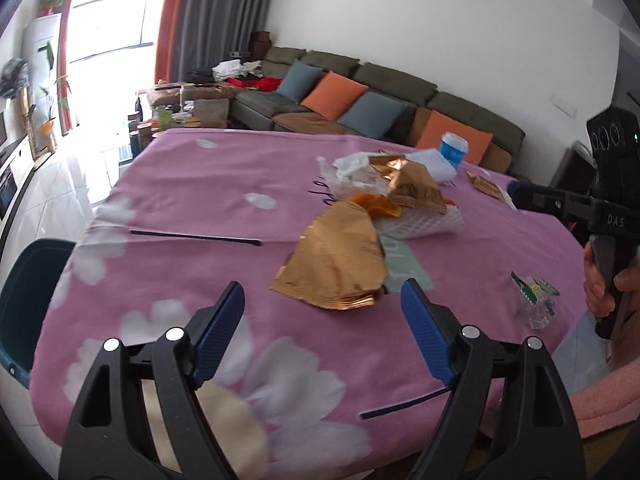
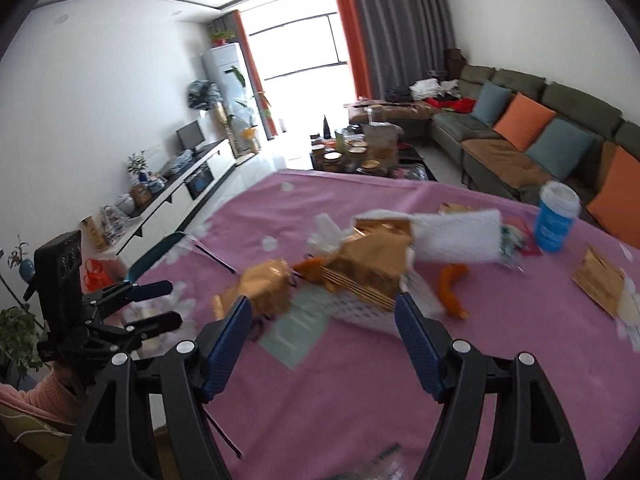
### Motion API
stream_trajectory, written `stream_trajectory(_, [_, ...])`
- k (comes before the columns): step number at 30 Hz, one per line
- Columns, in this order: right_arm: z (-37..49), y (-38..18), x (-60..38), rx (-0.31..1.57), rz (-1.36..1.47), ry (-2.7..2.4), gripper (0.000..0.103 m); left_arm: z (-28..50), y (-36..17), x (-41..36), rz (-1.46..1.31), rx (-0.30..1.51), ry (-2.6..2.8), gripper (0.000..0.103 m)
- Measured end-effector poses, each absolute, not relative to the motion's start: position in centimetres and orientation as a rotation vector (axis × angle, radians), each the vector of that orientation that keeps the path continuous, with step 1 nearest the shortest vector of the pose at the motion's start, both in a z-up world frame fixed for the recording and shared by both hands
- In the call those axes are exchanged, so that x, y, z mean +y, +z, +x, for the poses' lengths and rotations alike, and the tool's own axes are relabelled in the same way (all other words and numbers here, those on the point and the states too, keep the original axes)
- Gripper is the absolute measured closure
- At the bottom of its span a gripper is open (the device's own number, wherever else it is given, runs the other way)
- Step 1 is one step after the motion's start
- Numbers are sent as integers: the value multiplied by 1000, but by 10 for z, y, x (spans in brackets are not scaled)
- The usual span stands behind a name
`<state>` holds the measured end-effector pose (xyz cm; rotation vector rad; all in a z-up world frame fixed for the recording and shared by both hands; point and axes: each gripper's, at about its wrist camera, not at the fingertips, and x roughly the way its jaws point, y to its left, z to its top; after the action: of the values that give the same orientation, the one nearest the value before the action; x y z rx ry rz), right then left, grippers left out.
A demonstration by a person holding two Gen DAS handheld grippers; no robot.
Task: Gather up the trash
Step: 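Grasp the green-printed clear wrapper with the right tool while the left grasps the gold foil bag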
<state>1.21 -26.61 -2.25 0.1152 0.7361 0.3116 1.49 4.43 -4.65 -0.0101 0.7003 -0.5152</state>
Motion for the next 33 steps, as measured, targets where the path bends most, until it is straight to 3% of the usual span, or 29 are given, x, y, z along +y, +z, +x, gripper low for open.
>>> stream_trajectory(8, [-24, -71, -301, 888, 270, 274, 31, 43, -58, 24, 63, 785, -467, 24])
stream_trajectory(17, [-47, -88, -296, 918, 298, 363, 30, 54, -64, 17, 99, 832, -431, 31])
stream_trajectory(20, [-48, -91, -293, 932, 302, 382, 42, 53, -63, 14, 103, 823, -436, 31])
stream_trajectory(22, [-45, -92, -292, 943, 316, 398, 57, 52, -60, 13, 112, 808, -431, 31])
stream_trajectory(25, [-42, -95, -288, 945, 315, 417, 68, 51, -54, 12, 114, 787, -434, 31])
stream_trajectory(33, [-22, -87, -274, 877, 327, 469, 73, 54, -50, 4, 144, 773, -434, 35])
